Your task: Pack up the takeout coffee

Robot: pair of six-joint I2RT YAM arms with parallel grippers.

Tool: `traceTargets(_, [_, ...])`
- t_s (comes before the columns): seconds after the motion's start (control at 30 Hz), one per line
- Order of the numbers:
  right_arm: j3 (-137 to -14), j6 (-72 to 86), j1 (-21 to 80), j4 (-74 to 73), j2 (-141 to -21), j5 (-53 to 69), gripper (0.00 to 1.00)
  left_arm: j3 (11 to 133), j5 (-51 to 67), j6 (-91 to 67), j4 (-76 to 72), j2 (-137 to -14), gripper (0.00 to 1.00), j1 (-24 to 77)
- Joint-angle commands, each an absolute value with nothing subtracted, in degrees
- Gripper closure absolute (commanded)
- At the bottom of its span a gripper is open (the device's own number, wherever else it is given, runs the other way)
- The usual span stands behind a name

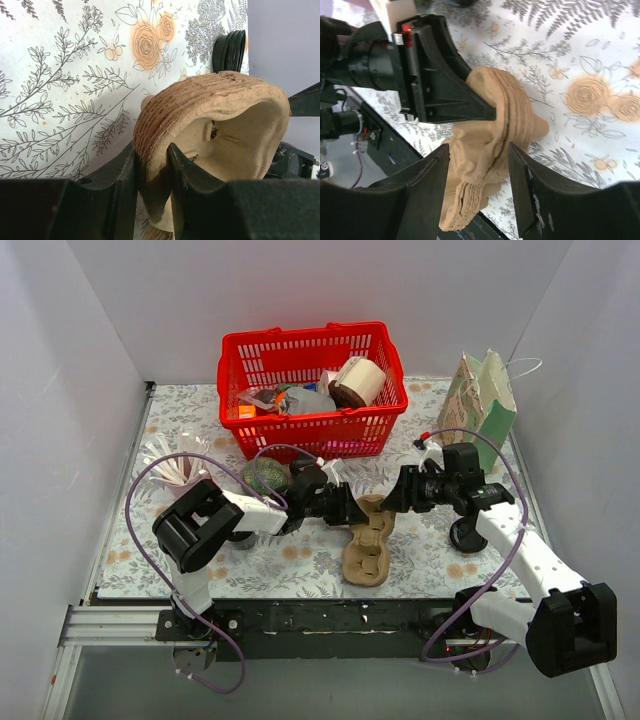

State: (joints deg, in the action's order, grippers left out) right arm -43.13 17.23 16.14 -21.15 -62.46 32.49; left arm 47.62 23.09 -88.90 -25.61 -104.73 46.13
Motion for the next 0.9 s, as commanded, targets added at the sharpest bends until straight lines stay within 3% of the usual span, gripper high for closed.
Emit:
traceTargets(0.0, [-47.6, 18.4, 16.6, -27.7, -60.1, 21.1, 0.41, 49.4, 21.5, -89.5, -27.1, -100.7, 1.0, 46.1])
traceTargets(0.4, [-46.8, 23.0, 16.6, -26.6, -61.7, 33.5, 0.41, 49.7, 20.1, -89.6, -25.6, -100.2, 1.0, 46.1])
traceTargets(0.87, [-45.5, 24.3, 16.6, -24.6, -64.5, 35.0, 0.42, 49.7, 20.0, -89.1, -25.9, -99.8, 1.0, 46.1])
